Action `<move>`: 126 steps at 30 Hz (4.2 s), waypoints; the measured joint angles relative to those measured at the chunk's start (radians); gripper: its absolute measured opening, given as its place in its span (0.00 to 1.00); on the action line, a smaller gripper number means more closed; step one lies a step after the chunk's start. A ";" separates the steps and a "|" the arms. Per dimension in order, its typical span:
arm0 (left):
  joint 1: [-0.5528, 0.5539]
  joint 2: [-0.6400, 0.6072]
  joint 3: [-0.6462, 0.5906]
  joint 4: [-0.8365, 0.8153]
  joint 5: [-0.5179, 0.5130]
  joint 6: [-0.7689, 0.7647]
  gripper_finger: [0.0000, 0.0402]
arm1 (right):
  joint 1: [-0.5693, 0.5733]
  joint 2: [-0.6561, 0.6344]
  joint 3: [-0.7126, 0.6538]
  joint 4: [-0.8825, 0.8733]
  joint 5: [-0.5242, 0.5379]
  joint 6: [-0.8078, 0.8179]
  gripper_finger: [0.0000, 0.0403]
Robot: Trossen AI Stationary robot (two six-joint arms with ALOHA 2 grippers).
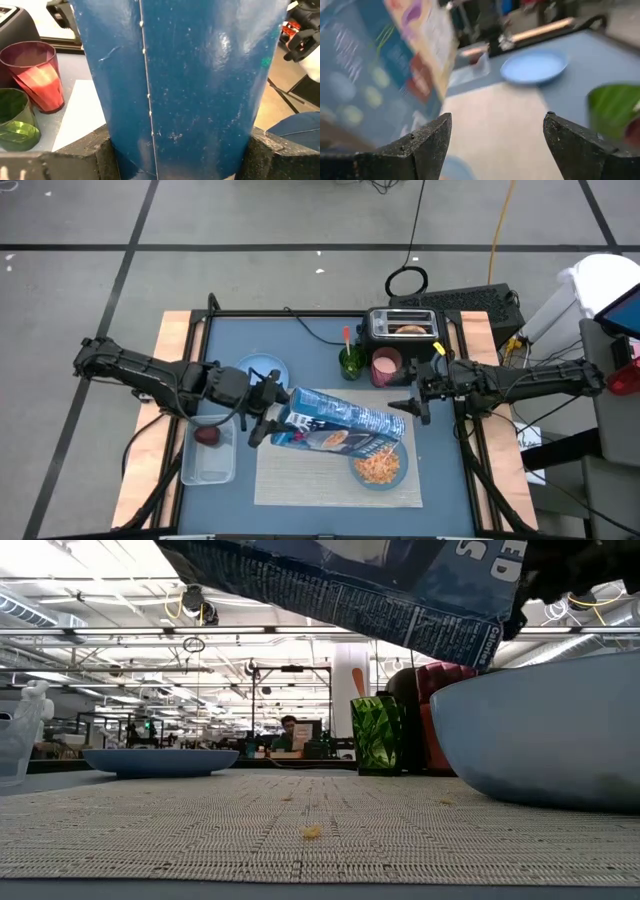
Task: Arrange a breakfast setting
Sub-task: Pour the cereal into the blue bowl
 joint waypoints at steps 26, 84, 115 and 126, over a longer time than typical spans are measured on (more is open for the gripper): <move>0.000 0.000 0.000 0.000 -0.016 0.001 0.69 | 0.137 0.047 0.000 0.056 -0.160 0.054 0.71; 0.001 0.000 0.000 -0.108 -0.023 0.038 0.69 | 0.192 0.353 -0.001 0.784 0.057 0.049 0.00; -0.002 0.079 0.000 -0.306 -0.024 0.040 0.69 | 0.185 0.508 0.158 0.741 0.045 0.025 0.00; -0.002 0.075 -0.002 -0.272 -0.024 0.058 0.69 | 0.185 0.507 0.162 0.740 0.045 0.025 0.00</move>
